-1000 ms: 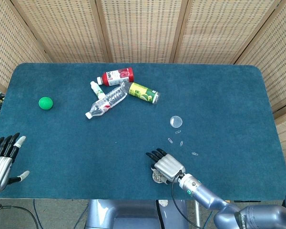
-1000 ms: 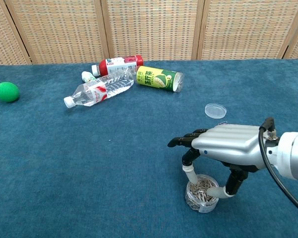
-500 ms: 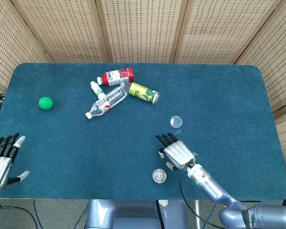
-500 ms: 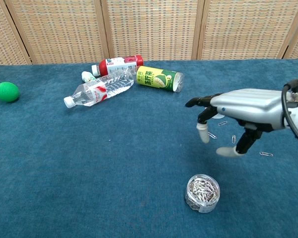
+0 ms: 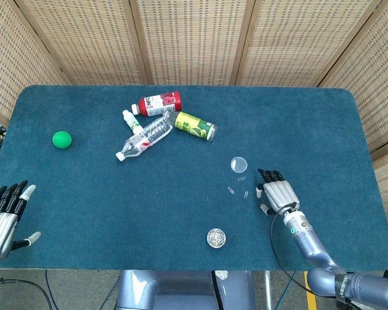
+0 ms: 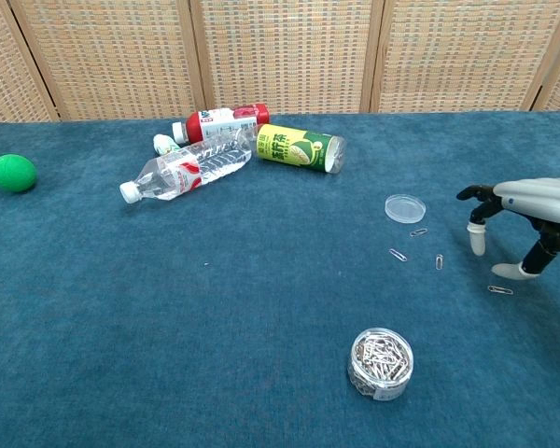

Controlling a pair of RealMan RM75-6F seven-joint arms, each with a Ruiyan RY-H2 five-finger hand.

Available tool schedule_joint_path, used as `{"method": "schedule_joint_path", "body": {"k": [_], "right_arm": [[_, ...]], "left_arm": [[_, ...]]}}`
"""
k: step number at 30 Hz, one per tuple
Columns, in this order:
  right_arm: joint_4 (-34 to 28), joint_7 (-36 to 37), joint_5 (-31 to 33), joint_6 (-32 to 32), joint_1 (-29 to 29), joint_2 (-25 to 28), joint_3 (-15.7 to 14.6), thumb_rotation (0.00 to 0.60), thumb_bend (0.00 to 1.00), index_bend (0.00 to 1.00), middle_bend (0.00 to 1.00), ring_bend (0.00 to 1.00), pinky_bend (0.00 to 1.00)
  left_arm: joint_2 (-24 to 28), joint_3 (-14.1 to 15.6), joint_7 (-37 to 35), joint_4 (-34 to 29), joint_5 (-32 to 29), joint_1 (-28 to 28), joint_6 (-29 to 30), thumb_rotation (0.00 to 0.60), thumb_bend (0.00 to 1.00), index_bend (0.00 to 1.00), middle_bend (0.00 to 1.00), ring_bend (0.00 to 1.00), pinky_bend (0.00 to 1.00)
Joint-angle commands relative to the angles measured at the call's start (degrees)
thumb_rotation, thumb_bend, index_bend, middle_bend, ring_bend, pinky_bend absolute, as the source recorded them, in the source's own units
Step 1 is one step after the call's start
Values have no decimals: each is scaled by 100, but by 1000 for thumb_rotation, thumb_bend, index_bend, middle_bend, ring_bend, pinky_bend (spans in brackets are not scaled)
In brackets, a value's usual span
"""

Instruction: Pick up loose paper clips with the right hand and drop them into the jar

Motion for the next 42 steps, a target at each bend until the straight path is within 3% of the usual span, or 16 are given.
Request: {"method": "schedule_joint_path", "body": {"k": [1, 15, 42], "right_arm": [[118, 136, 8, -30, -79, -74, -4, 600, 322, 453, 0, 0, 0], [496, 581, -779, 295, -492, -318, -212, 600, 322, 478, 0, 0, 0], [1021, 633, -802, 29, -619, -566, -1, 600, 323, 506, 0, 0, 0]], "left_arm": [[-2, -2, 1, 7, -5, -3, -6, 600, 0, 0, 0, 0, 0], [5, 16, 0, -8, 17, -6, -20, 600, 0, 0, 0, 0, 0], [-20, 4, 33, 7, -35, -18, -61, 600, 0, 0, 0, 0, 0]]}}
